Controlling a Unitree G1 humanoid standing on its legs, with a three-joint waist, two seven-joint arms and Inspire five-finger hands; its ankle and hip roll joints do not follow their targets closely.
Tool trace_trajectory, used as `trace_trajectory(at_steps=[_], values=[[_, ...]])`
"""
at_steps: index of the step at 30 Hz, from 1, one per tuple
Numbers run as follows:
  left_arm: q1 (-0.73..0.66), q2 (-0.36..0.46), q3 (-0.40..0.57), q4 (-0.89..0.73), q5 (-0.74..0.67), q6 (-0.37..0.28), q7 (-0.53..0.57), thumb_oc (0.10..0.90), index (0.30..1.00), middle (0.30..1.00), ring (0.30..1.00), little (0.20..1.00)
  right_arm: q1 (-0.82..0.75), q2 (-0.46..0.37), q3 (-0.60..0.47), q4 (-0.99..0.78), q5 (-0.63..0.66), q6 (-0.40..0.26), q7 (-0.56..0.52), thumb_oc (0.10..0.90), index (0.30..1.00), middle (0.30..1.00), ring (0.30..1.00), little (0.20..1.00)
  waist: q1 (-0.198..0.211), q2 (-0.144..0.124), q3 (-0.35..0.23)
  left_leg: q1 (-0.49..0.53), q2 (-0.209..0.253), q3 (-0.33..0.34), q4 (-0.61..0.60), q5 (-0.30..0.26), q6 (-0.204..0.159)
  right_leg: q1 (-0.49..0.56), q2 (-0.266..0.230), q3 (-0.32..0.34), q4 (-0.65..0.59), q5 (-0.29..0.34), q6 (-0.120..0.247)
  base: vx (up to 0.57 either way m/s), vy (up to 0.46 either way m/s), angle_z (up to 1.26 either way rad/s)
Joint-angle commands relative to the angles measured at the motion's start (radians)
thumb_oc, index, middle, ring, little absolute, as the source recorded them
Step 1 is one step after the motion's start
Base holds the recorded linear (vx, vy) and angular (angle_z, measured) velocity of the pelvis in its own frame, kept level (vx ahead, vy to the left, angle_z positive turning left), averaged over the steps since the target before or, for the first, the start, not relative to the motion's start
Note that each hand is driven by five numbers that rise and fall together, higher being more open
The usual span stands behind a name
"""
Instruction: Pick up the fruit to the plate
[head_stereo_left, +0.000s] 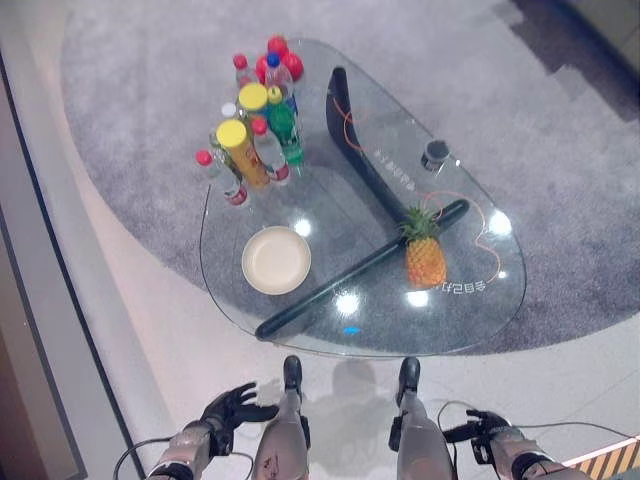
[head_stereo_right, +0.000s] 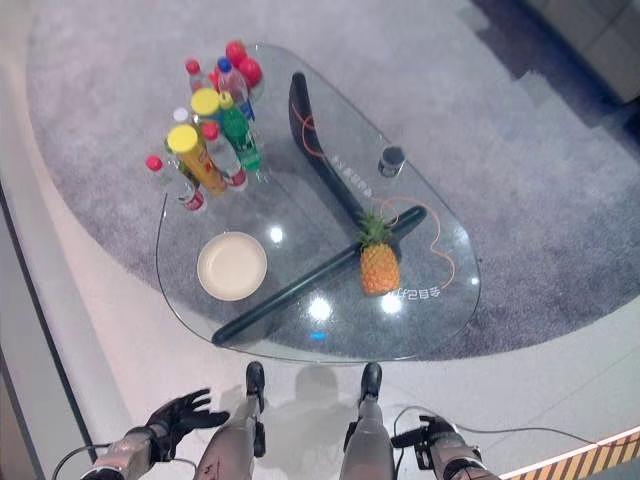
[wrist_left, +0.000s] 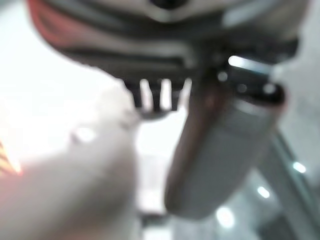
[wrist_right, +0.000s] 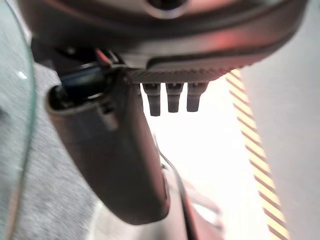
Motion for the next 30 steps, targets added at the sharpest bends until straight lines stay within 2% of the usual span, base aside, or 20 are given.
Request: trace_trajectory(at_steps=[1, 6, 10, 18, 30], values=[[-0.056, 0.057, 0.044, 0.046, -0.177, -0.063, 0.055, 0.8, 0.9, 0.9, 0.9, 0.9, -0.022, -0.098, -0.047, -0.016, 0.065, -0.118, -0.138, 0.8, 0.9, 0.9, 0.9, 0.9, -0.006, -0.021, 0.034, -0.06, -0.05, -0.021, 0.005, -0.052, 0.035, -0.089, -0.005, 0.03, 0.042, -0.02, 0.003, -0.09, 0.007, 0.01], [-0.098, 0.064, 0.094, 0.027, -0.282, -0.096, 0.087, 0.8, 0.9, 0.9, 0.9, 0.9, -0.052, -0.107, -0.081, -0.065, 0.093, -0.195, -0.216, 0.8, 0.9, 0.9, 0.9, 0.9, -0.013, -0.03, 0.079, -0.167, -0.064, -0.032, 0.11, -0.068, 0.036, -0.185, -0.017, 0.043, 0.128, -0.038, -0.001, -0.09, -0.009, 0.01], [-0.129, 0.067, 0.116, 0.011, -0.335, -0.118, 0.128, 0.8, 0.9, 0.9, 0.9, 0.9, -0.074, -0.102, -0.089, -0.102, 0.132, -0.24, -0.254, 0.8, 0.9, 0.9, 0.9, 0.9, -0.019, -0.041, 0.085, -0.276, -0.071, -0.042, 0.204, -0.092, 0.037, -0.277, -0.026, 0.053, 0.183, -0.047, 0.001, -0.06, -0.058, 0.07], [-0.173, 0.064, 0.138, -0.026, -0.353, -0.2, 0.256, 0.8, 0.9, 0.9, 0.9, 0.9, -0.15, -0.111, -0.081, -0.139, 0.168, -0.259, -0.267, 0.8, 0.9, 0.9, 0.9, 0.9, -0.016, -0.053, 0.085, -0.418, -0.078, -0.051, 0.294, -0.099, 0.037, -0.411, -0.021, 0.048, 0.272, -0.06, 0.003, -0.07, -0.031, 0.04], [-0.211, 0.084, 0.146, -0.031, -0.323, -0.2, 0.347, 0.8, 0.9, 0.9, 0.9, 0.9, -0.23, -0.12, -0.046, -0.131, 0.182, -0.246, -0.263, 0.8, 0.9, 0.9, 0.9, 0.9, 0.001, -0.069, 0.085, -0.547, -0.069, -0.098, 0.438, -0.143, 0.031, -0.523, -0.015, 0.039, 0.362, -0.083, -0.003, -0.02, -0.023, 0.02]])
